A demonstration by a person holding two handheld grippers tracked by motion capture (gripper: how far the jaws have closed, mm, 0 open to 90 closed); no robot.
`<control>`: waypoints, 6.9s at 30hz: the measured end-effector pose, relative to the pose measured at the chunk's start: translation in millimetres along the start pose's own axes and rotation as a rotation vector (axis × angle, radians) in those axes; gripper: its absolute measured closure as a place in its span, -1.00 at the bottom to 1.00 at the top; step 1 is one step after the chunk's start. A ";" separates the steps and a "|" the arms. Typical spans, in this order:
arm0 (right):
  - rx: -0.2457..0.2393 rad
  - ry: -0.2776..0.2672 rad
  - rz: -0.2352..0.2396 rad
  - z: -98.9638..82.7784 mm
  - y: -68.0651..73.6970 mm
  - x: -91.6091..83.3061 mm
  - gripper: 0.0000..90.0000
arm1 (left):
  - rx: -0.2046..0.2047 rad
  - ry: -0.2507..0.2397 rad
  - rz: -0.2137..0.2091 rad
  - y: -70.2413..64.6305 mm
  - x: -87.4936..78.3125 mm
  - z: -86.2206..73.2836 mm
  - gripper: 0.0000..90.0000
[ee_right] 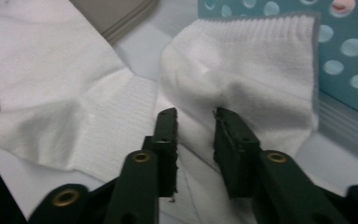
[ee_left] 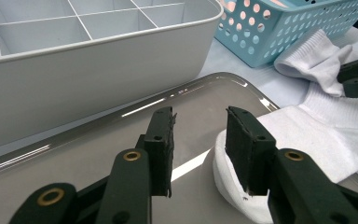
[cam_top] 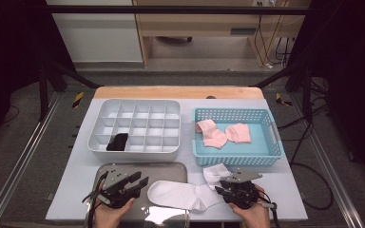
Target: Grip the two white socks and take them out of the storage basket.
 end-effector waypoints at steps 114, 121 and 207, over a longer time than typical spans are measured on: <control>0.069 -0.064 0.161 63.6 62.6 46.0 1.00 | 0.068 0.156 -0.034 -14.8 18.9 -34.2 0.86; 0.057 -0.089 0.161 65.2 60.3 48.9 0.72 | 0.064 0.103 -0.019 -13.2 15.0 -21.2 0.48; 0.195 -0.092 -0.008 29.0 -3.0 -19.4 1.00 | 0.001 0.120 -0.098 -49.4 17.7 -27.9 0.91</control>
Point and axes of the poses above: each handheld gripper's, and its own axes: x roughly forward along the jaws, z roughly out of its top, y roughly to its left, the point moved 9 cm from there along x, roughly forward along the jaws, and after that the axes turned 13 degrees about -y, right-handed, at the moved point
